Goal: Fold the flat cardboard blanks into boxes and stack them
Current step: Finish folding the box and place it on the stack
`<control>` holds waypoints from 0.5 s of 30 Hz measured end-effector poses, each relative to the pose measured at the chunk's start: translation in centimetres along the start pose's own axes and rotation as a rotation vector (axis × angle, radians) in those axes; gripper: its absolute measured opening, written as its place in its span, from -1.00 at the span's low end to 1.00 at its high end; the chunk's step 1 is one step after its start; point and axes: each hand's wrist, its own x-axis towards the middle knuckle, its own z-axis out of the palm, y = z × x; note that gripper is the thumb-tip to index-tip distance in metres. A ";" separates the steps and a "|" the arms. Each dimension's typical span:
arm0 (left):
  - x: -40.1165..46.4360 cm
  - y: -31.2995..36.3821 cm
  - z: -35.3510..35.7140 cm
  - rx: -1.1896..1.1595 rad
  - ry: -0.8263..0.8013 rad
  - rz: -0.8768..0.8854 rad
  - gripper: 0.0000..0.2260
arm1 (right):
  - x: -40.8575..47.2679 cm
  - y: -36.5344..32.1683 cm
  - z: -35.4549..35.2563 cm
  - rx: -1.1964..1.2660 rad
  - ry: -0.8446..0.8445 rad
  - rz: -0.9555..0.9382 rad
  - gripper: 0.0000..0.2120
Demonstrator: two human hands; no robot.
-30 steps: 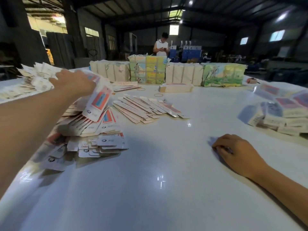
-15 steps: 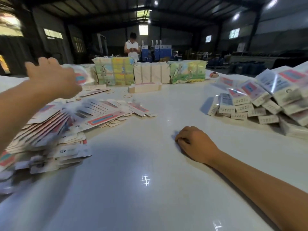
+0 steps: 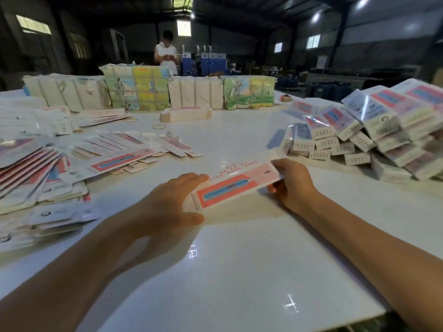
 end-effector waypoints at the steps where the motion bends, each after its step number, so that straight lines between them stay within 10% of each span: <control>1: 0.1 -0.4 -0.1 0.003 0.013 -0.007 -0.21 | 0.1 0.0 0.1 -0.023 -0.010 -0.009 -0.89; 15: 0.4 1.5 2.5 0.596 0.448 0.041 -0.09 | -0.8 0.4 0.1 -0.228 -0.312 -0.091 -0.86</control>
